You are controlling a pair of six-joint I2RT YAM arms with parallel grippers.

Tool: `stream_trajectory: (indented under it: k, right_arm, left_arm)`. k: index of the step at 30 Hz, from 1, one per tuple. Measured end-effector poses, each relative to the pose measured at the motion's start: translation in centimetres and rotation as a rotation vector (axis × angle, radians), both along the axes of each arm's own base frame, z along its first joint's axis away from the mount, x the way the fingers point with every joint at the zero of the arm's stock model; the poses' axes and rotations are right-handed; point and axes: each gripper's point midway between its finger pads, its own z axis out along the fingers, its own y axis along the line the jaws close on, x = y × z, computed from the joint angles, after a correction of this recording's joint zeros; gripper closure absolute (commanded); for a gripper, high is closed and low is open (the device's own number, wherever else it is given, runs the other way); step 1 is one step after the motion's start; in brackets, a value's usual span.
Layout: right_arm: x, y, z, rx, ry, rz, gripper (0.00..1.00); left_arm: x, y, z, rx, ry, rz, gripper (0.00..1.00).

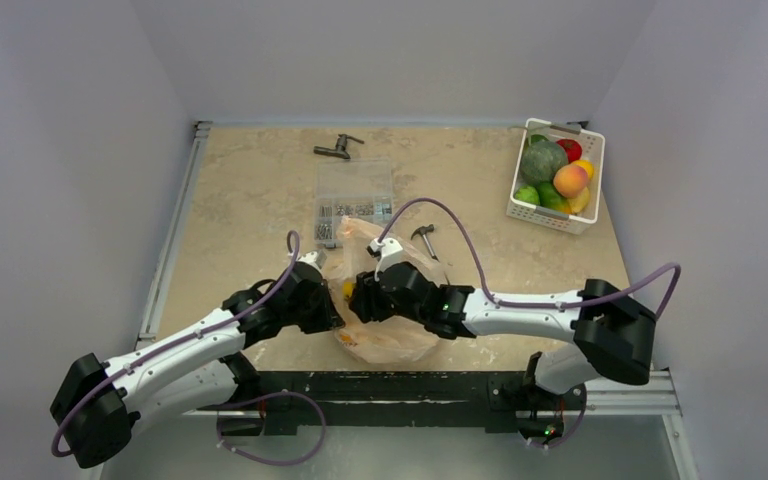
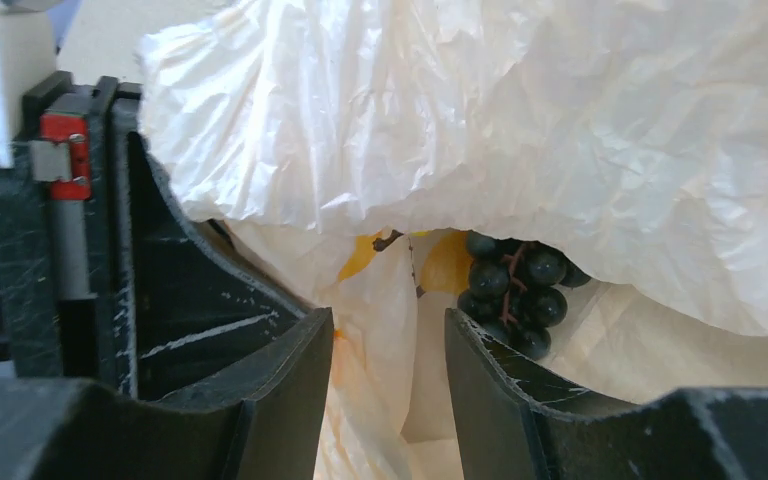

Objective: Take the fake fruits out of the plastic bag

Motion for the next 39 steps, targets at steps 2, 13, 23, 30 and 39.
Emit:
stream_trajectory:
  k: [2,13,23,30,39]
  right_arm:
    - [0.3,0.3,-0.6,-0.008,-0.011,-0.018,0.55]
    - [1.9,1.6,-1.6,-0.011,-0.057,-0.077,0.55]
    - [3.4,4.1,-1.4,-0.021,-0.097,-0.118,0.61]
    - [3.7,3.6,-1.9,-0.056,-0.103,-0.138,0.61]
    - [3.4,2.4,-2.9,-0.126,-0.106,-0.151,0.61]
  left_arm:
    - [0.0,0.0,0.0,-0.001,0.001,0.0,1.0]
    - [0.0,-0.1,0.1,-0.007,-0.003,0.0,1.0]
    - [0.0,-0.2,0.3,-0.017,-0.01,-0.001,1.0]
    - [0.0,-0.2,0.4,-0.022,-0.01,-0.004,1.0]
    - [-0.1,-0.3,0.2,-0.025,-0.006,-0.008,1.0]
